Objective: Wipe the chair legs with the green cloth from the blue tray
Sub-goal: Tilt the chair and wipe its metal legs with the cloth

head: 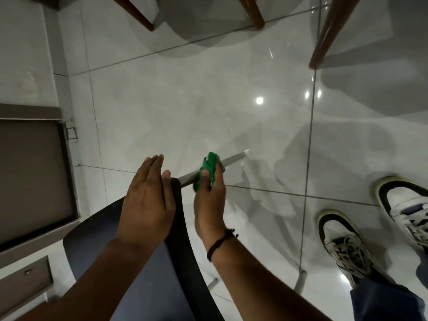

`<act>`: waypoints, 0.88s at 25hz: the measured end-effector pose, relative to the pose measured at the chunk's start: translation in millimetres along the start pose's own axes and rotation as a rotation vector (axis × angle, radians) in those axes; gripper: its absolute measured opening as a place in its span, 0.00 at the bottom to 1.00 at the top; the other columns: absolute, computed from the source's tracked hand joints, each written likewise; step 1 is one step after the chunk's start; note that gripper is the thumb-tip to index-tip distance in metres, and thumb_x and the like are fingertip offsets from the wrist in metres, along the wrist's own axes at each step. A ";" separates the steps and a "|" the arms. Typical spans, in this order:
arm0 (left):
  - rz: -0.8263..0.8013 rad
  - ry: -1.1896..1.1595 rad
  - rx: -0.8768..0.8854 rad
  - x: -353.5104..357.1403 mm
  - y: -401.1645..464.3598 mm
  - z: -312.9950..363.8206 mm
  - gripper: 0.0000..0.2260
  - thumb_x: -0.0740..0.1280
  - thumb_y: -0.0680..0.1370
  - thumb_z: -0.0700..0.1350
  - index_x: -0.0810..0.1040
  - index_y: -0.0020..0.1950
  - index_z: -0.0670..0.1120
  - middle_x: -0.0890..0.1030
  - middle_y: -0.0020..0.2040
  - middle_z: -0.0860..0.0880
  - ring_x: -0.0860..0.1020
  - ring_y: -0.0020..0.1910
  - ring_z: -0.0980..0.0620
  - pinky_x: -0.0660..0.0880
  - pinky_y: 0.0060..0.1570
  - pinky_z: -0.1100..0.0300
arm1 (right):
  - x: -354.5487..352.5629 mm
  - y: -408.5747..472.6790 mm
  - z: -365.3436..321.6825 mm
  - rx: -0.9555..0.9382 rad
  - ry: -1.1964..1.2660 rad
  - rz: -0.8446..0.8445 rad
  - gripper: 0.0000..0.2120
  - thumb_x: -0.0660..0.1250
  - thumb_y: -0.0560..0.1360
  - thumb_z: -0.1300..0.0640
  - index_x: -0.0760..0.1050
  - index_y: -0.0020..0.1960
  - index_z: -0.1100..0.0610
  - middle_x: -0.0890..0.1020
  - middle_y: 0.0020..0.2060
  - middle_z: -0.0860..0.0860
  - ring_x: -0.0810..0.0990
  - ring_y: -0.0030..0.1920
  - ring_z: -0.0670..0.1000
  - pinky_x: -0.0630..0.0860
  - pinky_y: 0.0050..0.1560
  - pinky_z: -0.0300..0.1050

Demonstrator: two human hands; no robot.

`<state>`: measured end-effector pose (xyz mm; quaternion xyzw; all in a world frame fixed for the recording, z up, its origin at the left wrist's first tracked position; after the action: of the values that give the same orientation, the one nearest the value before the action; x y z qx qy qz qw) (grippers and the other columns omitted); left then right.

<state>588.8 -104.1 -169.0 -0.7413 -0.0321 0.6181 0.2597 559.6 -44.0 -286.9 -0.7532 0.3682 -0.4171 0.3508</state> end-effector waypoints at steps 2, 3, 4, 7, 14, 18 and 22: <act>-0.015 -0.012 0.003 -0.3 1.1 1.4 0.24 0.50 0.85 0.52 0.64 0.80 0.45 0.69 0.80 0.45 0.61 0.82 0.51 0.54 0.78 0.60 | 3.2 -35.2 -1.3 -0.044 0.045 -0.110 0.24 0.61 0.87 0.48 0.66 0.83 0.37 0.77 0.78 0.37 0.77 0.77 0.41 0.77 0.77 0.43; -0.013 -0.011 0.002 -0.7 0.8 0.2 0.24 0.50 0.85 0.52 0.64 0.80 0.45 0.69 0.80 0.45 0.61 0.82 0.51 0.54 0.78 0.59 | 4.2 -43.7 -2.9 -0.067 -0.016 -0.132 0.25 0.61 0.85 0.44 0.67 0.81 0.35 0.77 0.77 0.35 0.77 0.77 0.39 0.76 0.75 0.36; -0.014 -0.009 0.001 -0.9 0.4 -0.5 0.24 0.49 0.85 0.53 0.64 0.80 0.45 0.69 0.80 0.45 0.61 0.82 0.51 0.55 0.78 0.58 | 4.4 -40.5 -4.8 -0.107 -0.119 -0.135 0.24 0.61 0.85 0.43 0.68 0.81 0.36 0.77 0.78 0.37 0.75 0.79 0.40 0.74 0.74 0.29; -0.012 0.000 0.009 0.1 -0.4 -2.7 0.25 0.48 0.85 0.54 0.64 0.80 0.46 0.69 0.80 0.46 0.61 0.82 0.51 0.56 0.78 0.57 | -2.7 20.9 -3.7 -0.161 -0.344 -0.047 0.19 0.61 0.89 0.56 0.74 0.79 0.51 0.76 0.79 0.52 0.75 0.80 0.54 0.72 0.70 0.28; 0.004 -0.011 0.025 0.5 0.8 -1.7 0.27 0.47 0.85 0.55 0.66 0.79 0.44 0.71 0.78 0.45 0.63 0.81 0.50 0.57 0.78 0.57 | -11.2 26.0 -13.7 0.026 -0.163 -0.067 0.18 0.62 0.88 0.52 0.74 0.77 0.44 0.78 0.76 0.49 0.79 0.76 0.53 0.77 0.78 0.54; 0.011 -0.004 0.026 2.3 1.1 -5.5 0.26 0.47 0.85 0.56 0.66 0.79 0.45 0.71 0.78 0.45 0.63 0.81 0.51 0.57 0.78 0.57 | -12.7 -10.1 2.2 -0.296 -0.374 -0.203 0.20 0.62 0.85 0.38 0.73 0.76 0.35 0.76 0.77 0.40 0.79 0.74 0.39 0.78 0.67 0.29; 0.016 0.007 0.007 4.6 0.0 -5.9 0.28 0.46 0.84 0.58 0.66 0.79 0.47 0.70 0.79 0.48 0.62 0.81 0.53 0.57 0.78 0.58 | -45.8 125.8 -4.6 0.043 -0.706 -0.014 0.17 0.65 0.87 0.54 0.79 0.70 0.62 0.85 0.66 0.62 0.83 0.68 0.64 0.78 0.66 0.49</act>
<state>595.4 -104.5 -172.5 -0.7427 -0.0232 0.6177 0.2573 505.1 -66.9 -407.1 -0.8459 0.2100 -0.1411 0.4695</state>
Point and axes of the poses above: each hand's wrist, its own y-axis towards the middle knuckle, its own x-axis out of the palm, z = x × y, the point moved 1 cm from there along y, towards the middle knuckle
